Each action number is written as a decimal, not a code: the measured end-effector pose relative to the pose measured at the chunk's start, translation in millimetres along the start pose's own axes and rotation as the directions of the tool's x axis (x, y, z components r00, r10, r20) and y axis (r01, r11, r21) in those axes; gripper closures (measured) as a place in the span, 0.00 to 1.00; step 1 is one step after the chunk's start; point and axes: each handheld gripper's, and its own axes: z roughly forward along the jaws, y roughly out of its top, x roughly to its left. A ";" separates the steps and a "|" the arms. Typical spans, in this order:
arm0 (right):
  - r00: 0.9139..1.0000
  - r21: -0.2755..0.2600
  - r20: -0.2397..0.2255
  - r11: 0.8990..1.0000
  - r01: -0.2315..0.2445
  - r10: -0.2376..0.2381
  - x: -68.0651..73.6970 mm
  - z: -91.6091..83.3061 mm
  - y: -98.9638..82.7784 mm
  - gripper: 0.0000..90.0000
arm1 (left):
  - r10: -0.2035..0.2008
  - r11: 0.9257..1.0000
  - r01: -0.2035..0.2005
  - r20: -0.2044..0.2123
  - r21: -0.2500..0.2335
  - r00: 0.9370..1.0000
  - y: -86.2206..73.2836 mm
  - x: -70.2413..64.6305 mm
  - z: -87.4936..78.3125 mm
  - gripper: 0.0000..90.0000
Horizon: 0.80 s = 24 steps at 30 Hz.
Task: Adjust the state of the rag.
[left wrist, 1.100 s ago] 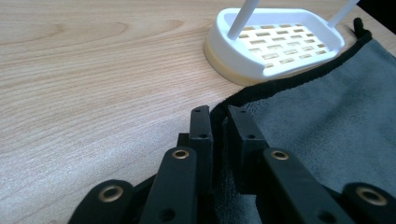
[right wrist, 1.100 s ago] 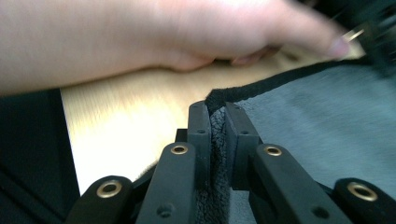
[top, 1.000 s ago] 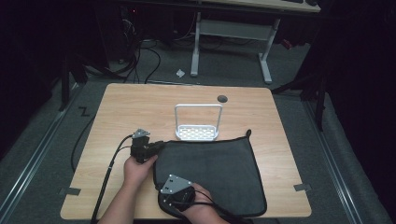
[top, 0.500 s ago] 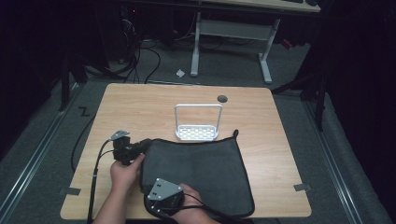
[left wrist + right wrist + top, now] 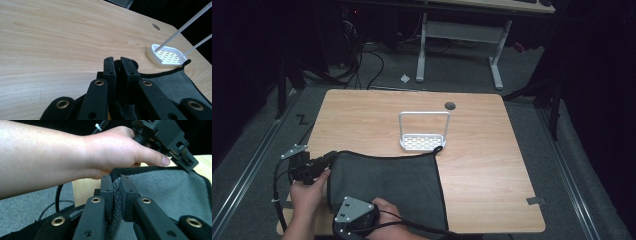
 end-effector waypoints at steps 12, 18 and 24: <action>0.993 0.040 0.113 0.998 -0.046 0.041 -29.7 -61.2 -52.5 0.92 | 0.042 0.999 -0.042 0.039 -0.004 0.998 -5.5 -65.1 57.2 0.93; 0.979 0.041 0.171 0.992 -0.119 0.110 -49.1 -98.0 -87.7 0.92 | 0.067 0.997 -0.069 0.054 0.026 0.996 -9.1 -95.8 88.4 0.93; 0.969 0.047 0.202 0.987 -0.152 0.140 -58.9 -124.0 -106.0 0.92 | 0.097 0.994 -0.101 0.081 0.043 0.992 -11.9 -122.1 108.3 0.93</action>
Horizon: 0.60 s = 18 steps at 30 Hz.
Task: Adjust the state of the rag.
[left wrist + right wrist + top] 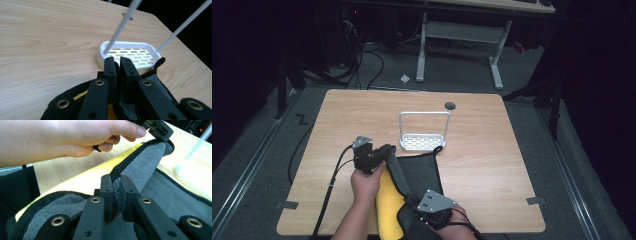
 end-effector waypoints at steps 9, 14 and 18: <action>0.999 0.022 0.039 0.999 -0.030 0.029 -10.7 -23.6 -18.4 0.91 | 0.045 0.998 -0.046 0.038 0.039 0.998 1.5 -29.4 24.2 0.93; 0.997 0.059 0.050 0.997 -0.056 0.053 -15.5 -30.3 -33.1 0.91 | 0.061 0.996 -0.064 0.045 0.064 0.997 0.6 -40.0 36.3 0.93; 0.997 0.072 0.051 0.995 -0.068 0.064 -17.2 -34.6 -39.6 0.90 | 0.071 0.994 -0.075 0.051 0.081 0.996 -1.4 -45.7 44.0 0.93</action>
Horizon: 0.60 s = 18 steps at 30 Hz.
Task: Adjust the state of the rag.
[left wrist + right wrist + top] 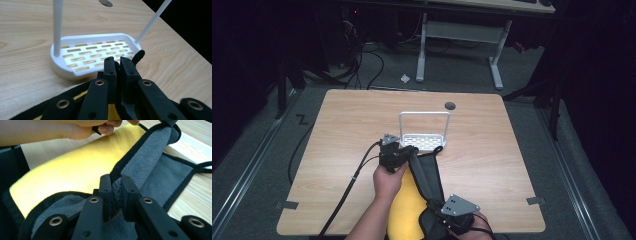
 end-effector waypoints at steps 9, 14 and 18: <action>1.000 -0.040 0.027 0.999 -0.014 0.015 -5.2 -7.8 1.0 0.71 | -0.011 1.000 0.010 0.035 0.014 0.999 -0.6 -7.6 14.3 0.82; 0.998 -0.064 0.052 0.997 -0.037 0.041 -13.8 -12.4 1.2 0.71 | 0.001 1.000 -0.001 0.063 -0.008 0.998 -1.6 -13.5 15.8 0.66; 0.997 -0.053 0.048 0.997 -0.050 0.052 -17.5 -9.7 -1.3 0.72 | 0.020 1.000 -0.020 0.063 -0.012 0.998 -0.9 -15.2 12.8 0.65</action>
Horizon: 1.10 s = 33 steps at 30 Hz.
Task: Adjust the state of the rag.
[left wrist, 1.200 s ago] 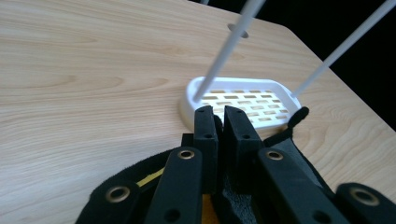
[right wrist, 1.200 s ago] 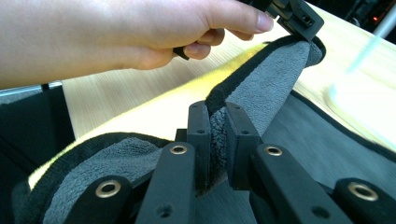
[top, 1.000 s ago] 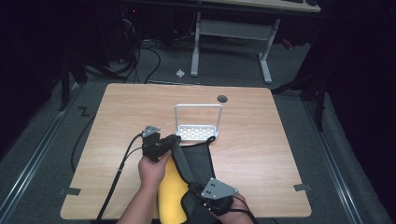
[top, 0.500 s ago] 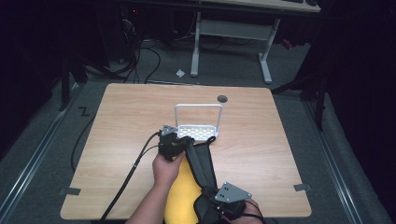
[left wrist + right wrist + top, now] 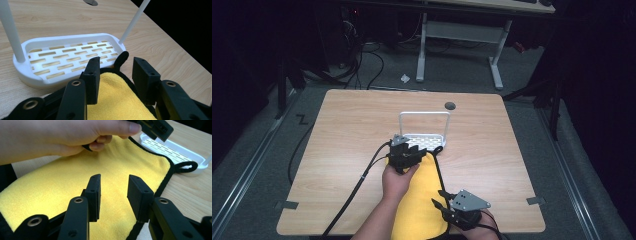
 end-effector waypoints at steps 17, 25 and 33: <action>1.000 0.026 -0.002 1.000 -0.004 0.004 -0.9 8.2 -2.6 0.72 | 0.118 0.992 -0.117 -0.020 0.056 0.993 -20.9 9.9 -43.0 0.66; 1.000 0.030 0.002 0.999 -0.021 0.021 -8.5 13.0 -2.5 0.72 | 0.162 0.980 -0.158 -0.022 0.122 0.987 -60.5 21.1 -93.5 0.66; 0.998 0.108 0.035 0.993 -0.050 0.047 -36.6 51.3 14.0 0.89 | 0.194 0.964 -0.190 -0.002 0.184 0.981 -82.5 22.1 -96.6 0.83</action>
